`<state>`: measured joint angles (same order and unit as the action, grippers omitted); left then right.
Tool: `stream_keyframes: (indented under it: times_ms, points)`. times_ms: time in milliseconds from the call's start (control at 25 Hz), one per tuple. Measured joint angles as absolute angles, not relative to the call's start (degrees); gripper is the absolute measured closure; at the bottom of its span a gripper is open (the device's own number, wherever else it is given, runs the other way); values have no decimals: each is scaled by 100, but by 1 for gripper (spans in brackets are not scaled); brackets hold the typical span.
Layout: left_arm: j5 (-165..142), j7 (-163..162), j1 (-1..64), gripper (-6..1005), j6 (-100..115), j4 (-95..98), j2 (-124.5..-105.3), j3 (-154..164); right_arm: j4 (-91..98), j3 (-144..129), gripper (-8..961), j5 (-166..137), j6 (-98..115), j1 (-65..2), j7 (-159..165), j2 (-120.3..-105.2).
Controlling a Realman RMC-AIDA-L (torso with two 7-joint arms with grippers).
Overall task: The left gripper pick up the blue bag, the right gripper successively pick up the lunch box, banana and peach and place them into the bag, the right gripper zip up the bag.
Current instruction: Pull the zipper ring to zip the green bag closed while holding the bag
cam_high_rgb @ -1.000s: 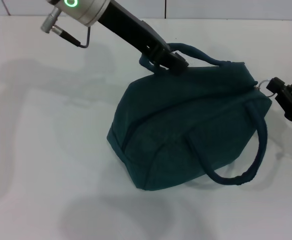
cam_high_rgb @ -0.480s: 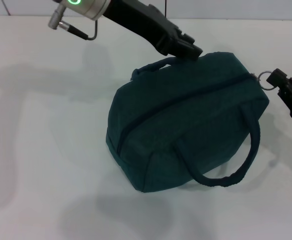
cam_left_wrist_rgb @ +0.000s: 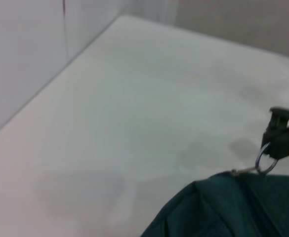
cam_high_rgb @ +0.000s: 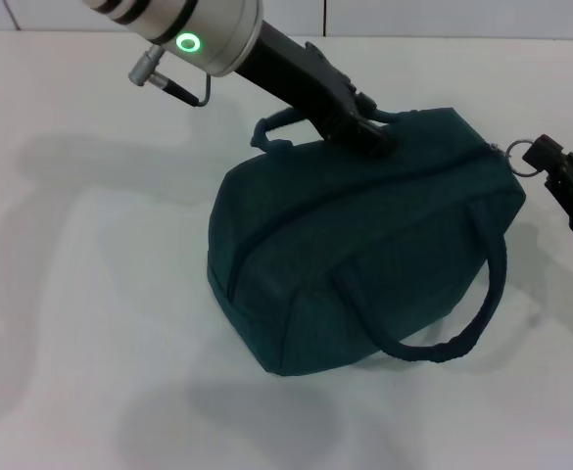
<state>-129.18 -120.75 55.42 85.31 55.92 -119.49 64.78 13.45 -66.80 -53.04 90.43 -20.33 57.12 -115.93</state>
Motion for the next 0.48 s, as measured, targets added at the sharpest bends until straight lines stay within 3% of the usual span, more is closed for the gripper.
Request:
stream_keyframes:
  times_ms: [160, 480]
  points:
    - [-13107, -12338, 5677, 451, 8550, 5441, -11930, 6511, 1342, -6680, 936, -5303, 9046, -2033, 5713, -11592]
    - [-13265, -12726, 6010, 463, 8897, 5193, -11834, 6504, 1336, -6679, 935, -5298, 9031, -2050, 5713, -11592]
